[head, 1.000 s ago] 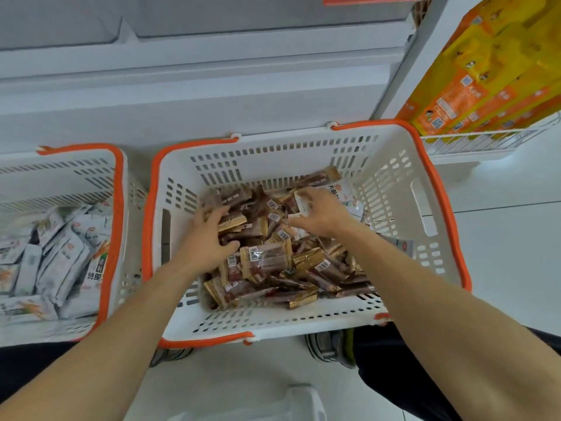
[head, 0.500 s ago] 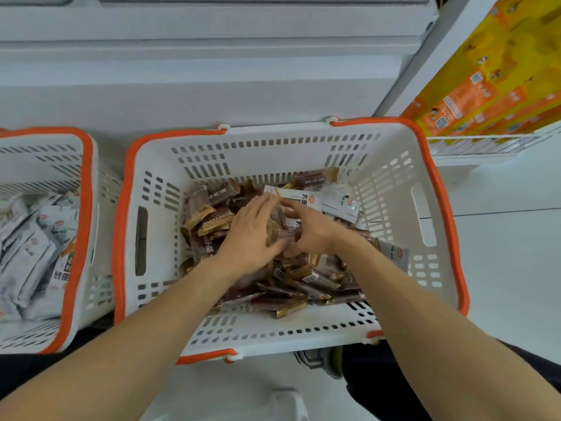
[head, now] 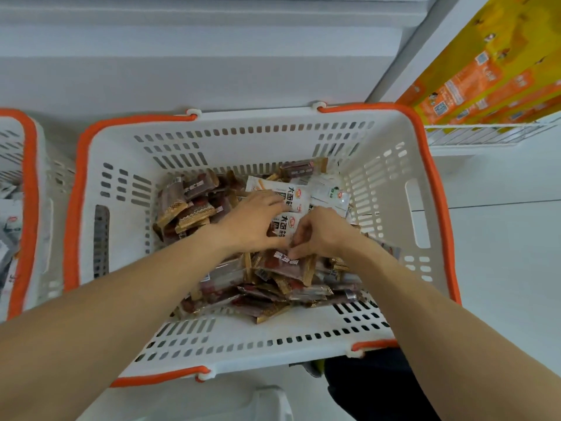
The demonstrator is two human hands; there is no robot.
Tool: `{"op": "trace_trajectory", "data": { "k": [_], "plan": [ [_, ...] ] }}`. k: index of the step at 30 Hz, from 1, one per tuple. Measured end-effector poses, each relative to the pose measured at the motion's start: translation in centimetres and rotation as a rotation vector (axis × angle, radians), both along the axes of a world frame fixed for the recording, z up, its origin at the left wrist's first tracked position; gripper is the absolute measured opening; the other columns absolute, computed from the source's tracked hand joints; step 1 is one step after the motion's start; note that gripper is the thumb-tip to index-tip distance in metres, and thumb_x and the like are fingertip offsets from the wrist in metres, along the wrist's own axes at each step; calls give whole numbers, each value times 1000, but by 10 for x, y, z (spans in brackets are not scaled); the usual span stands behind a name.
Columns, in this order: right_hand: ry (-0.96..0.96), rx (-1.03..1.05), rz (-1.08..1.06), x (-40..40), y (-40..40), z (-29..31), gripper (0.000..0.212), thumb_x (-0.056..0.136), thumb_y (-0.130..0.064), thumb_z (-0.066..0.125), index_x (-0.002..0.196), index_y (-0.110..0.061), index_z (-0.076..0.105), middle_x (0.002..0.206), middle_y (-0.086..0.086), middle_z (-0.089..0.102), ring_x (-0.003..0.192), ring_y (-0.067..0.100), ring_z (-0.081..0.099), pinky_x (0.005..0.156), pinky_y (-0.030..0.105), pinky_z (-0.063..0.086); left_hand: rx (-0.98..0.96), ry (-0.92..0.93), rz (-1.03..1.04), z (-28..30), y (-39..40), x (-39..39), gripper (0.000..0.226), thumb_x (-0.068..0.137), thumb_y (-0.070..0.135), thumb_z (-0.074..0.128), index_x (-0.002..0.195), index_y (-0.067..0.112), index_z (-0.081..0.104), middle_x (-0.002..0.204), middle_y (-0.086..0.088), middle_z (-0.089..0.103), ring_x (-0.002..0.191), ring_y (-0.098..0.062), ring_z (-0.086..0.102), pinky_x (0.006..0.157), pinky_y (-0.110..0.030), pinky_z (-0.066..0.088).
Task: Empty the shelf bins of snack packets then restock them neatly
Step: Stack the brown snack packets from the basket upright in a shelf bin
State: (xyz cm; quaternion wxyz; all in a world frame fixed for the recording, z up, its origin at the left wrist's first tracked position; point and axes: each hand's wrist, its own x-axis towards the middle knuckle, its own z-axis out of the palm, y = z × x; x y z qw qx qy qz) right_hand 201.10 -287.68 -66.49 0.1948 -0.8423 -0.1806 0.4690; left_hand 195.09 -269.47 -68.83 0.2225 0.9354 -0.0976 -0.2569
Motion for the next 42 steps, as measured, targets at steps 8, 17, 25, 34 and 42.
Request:
{"op": "trace_trajectory", "data": {
  "k": [8, 17, 25, 34, 42],
  "plan": [
    [-328, 55, -167, 39, -17, -3, 90, 65, -35, 93, 143, -21, 49, 141, 5, 50, 125, 23, 51, 106, 37, 43, 125, 100, -144, -3, -3, -19, 53, 102, 53, 42, 151, 33, 41, 166, 1, 17, 155, -24, -7, 123, -47, 2],
    [-387, 7, 69, 23, 23, -44, 72, 72, -36, 88, 133, -20, 54, 129, 4, 53, 120, 26, 49, 97, 41, 46, 61, -28, 104, 2, 6, -23, 61, 91, 58, 58, 133, 15, 54, 149, -6, 43, 140, -24, 37, 113, -42, 36],
    [-149, 316, -65, 61, 5, -3, 22, 82, -19, 81, 92, -34, 68, 97, -3, 69, 95, 22, 64, 82, 36, 51, 19, -190, 272, 17, 2, 12, 87, 83, 56, 72, 151, 17, 34, 153, -7, 39, 142, -27, 35, 119, -48, 27],
    [-251, -45, -172, 83, -20, 5, 47, 96, -29, 67, 138, -10, 57, 139, 6, 59, 127, 25, 56, 105, 35, 42, -79, 62, 413, 25, 10, 36, 37, 92, 34, 70, 124, 18, 65, 125, -3, 69, 103, -21, 66, 78, -31, 49],
    [-204, -153, -301, 55, -16, -42, 97, 74, -41, 88, 150, -8, 36, 143, 11, 54, 127, 29, 54, 104, 35, 46, -240, 55, 736, 27, 31, 26, 43, 95, 29, 67, 133, 10, 60, 137, -8, 62, 122, -24, 59, 91, -29, 41]
  ]
}}
